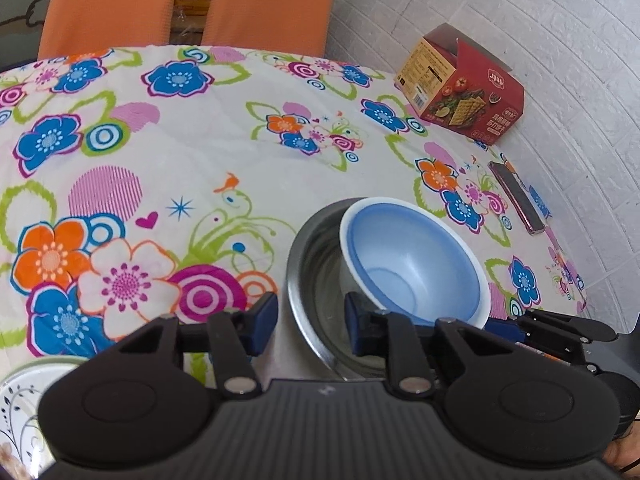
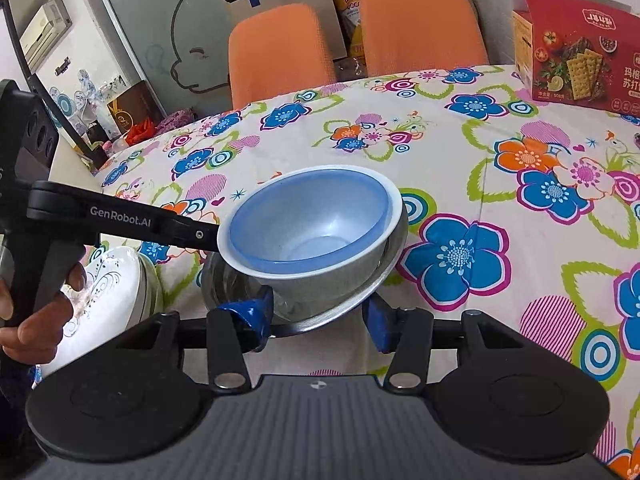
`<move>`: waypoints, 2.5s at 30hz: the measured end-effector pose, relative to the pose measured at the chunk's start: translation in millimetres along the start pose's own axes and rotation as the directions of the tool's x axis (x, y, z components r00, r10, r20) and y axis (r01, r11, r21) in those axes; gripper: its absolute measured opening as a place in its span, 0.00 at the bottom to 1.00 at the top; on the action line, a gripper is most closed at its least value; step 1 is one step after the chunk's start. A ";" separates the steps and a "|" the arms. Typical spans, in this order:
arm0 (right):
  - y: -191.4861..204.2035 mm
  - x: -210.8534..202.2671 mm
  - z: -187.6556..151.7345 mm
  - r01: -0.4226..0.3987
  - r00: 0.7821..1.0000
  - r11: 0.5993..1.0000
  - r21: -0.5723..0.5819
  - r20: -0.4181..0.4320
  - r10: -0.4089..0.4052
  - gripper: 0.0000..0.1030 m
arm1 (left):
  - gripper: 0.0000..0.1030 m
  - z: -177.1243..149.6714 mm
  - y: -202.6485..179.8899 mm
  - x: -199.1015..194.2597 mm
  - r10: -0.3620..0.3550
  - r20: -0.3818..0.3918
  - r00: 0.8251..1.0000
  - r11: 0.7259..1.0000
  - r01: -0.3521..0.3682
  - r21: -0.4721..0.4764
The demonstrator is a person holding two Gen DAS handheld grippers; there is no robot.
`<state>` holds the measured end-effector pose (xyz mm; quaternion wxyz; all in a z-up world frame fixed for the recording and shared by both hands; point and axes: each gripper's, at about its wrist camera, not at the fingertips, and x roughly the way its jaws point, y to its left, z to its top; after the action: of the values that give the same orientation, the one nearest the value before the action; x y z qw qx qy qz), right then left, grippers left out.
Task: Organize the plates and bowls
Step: 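Lower the nested bowls onto the plate stack and open the right gripper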
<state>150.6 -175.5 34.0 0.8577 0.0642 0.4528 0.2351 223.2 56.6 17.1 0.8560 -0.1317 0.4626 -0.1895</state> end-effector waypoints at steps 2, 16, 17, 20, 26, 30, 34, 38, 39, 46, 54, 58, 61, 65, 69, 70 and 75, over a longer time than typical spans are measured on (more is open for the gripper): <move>2.5 -2.1 1.6 -0.002 1.000 1.000 -0.008 0.008 0.002 0.34 | 0.20 -0.9 -0.8 -3.7 -0.001 0.005 1.000 1.000 0.001 0.003; -8.8 14.7 -4.5 -0.043 0.999 0.999 0.030 0.010 0.043 0.35 | 0.22 -2.1 17.0 3.8 0.036 -0.008 0.999 0.998 -0.037 -0.044; -9.2 15.9 -3.8 -0.050 0.999 0.998 0.027 0.006 0.050 0.35 | 0.25 1.5 21.0 4.2 0.031 -0.011 0.999 0.997 -0.032 -0.067; -8.2 17.8 -2.2 -0.052 0.999 0.999 0.010 0.001 0.052 0.37 | 0.39 10.5 32.4 2.5 0.017 0.011 1.000 0.991 -0.015 -0.135; -11.3 18.4 -0.8 -0.059 0.998 0.998 0.016 -0.007 0.059 0.37 | 0.40 17.8 41.9 12.2 0.002 0.002 1.000 0.973 -0.001 -0.230; -9.7 18.7 0.3 -0.052 0.999 0.999 0.001 -0.011 0.052 0.37 | 0.32 13.6 40.5 21.4 0.027 -0.028 0.999 0.973 -0.032 -0.227; -10.2 19.9 0.0 -0.055 0.998 0.998 -0.016 -0.001 0.055 0.39 | 0.18 13.1 32.7 19.4 0.023 -0.009 1.000 0.983 -0.024 -0.180; -11.2 20.2 -0.7 -0.059 0.998 0.998 -0.019 0.026 0.059 0.39 | 0.12 12.8 20.9 11.6 0.016 0.041 0.999 0.995 -0.012 -0.100; -10.8 20.6 -0.6 -0.054 0.998 0.998 -0.025 0.034 0.055 0.39 | 0.12 12.7 19.4 9.3 0.006 0.054 0.999 0.996 -0.001 -0.092; -7.5 20.8 1.4 -0.032 0.997 0.998 -0.056 0.063 0.035 0.39 | 0.11 13.2 14.5 10.4 0.010 0.052 0.999 0.998 -0.007 -0.057; -4.8 17.4 4.3 -0.021 0.997 0.998 -0.067 0.079 0.026 0.40 | 0.11 12.1 8.2 -2.0 -0.002 0.082 0.997 0.999 0.005 -0.040; 5.3 7.1 7.2 -0.025 0.994 0.996 -0.082 0.101 0.033 0.40 | 0.11 10.0 9.2 -16.1 -0.003 0.094 0.996 0.999 0.008 -0.052; 20.6 -4.2 7.7 -0.031 0.992 0.993 -0.113 0.119 0.044 0.40 | 0.11 0.9 12.6 -35.6 0.002 0.110 0.994 0.997 0.006 -0.071; 50.5 -17.8 4.2 -0.053 0.986 0.984 -0.172 0.145 0.078 0.40 | 0.11 -20.2 17.3 -75.1 0.042 0.163 0.986 0.996 -0.029 -0.081; 85.5 -22.4 -3.5 -0.123 0.976 0.967 -0.222 0.150 0.158 0.40 | 0.11 -50.1 30.8 -121.8 0.110 0.212 0.971 0.991 -0.091 -0.099; 94.9 -21.4 -5.8 -0.146 0.973 0.961 -0.236 0.142 0.182 0.40 | 0.11 -58.7 35.0 -132.7 0.132 0.219 0.967 0.988 -0.112 -0.105; 135.1 -9.4 -21.9 -0.240 0.958 0.928 -0.286 0.087 0.275 0.40 | 0.11 -102.3 56.8 -169.5 0.262 0.218 0.940 0.961 -0.234 -0.146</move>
<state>81.8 -63.0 72.0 0.8467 0.0190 0.3489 0.4013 63.9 177.9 65.1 0.9124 -0.1442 0.3814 -0.0355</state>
